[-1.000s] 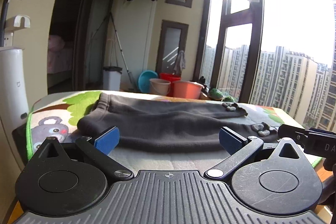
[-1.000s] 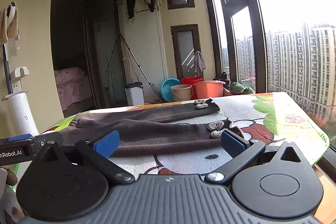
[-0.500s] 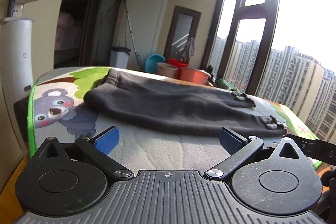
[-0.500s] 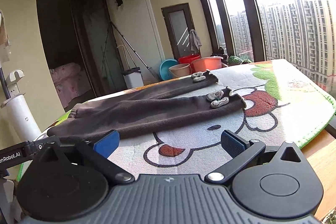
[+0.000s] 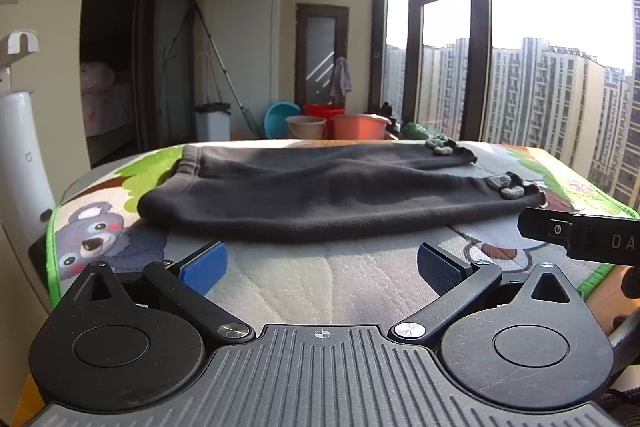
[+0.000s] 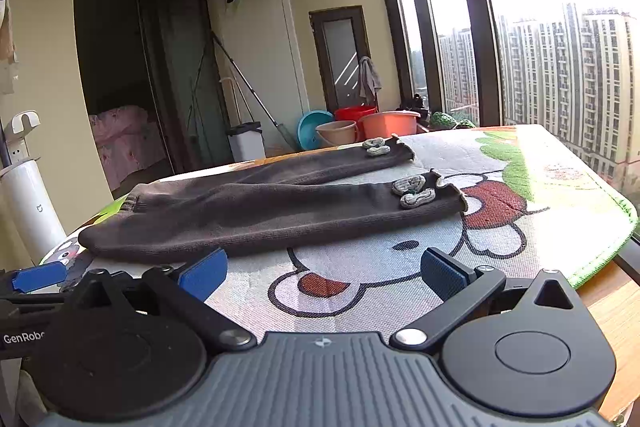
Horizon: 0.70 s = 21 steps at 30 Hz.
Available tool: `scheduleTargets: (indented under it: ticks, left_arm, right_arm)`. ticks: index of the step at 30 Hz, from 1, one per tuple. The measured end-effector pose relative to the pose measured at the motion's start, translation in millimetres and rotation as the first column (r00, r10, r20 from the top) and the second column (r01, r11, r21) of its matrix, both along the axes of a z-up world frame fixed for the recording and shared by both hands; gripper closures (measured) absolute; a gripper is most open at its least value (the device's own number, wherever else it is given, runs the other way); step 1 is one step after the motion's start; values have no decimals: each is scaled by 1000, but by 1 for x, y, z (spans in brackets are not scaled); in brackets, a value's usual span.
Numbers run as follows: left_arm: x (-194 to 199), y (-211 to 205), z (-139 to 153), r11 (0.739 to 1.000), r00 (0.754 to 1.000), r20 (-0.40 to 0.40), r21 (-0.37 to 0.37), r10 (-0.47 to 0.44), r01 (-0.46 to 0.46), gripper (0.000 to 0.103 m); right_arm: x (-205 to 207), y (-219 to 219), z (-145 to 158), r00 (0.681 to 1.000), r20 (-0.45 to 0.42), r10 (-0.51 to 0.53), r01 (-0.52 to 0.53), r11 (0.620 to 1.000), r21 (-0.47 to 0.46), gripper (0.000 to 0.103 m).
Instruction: Fold clothes
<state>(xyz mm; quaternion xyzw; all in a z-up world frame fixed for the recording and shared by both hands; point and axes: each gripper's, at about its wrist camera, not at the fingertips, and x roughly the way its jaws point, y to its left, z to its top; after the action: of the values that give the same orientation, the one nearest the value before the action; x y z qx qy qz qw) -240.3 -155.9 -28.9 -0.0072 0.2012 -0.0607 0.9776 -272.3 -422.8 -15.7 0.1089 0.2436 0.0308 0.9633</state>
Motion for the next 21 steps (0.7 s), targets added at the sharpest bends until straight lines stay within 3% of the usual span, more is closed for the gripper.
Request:
scheduleTargets:
  ticks: [21]
  left_arm:
    - [-1, 4, 4, 1000, 1000, -22, -13, -2, 2, 0]
  right_arm:
    - [-2, 7, -2, 999, 16, 36, -35, 997, -67, 0]
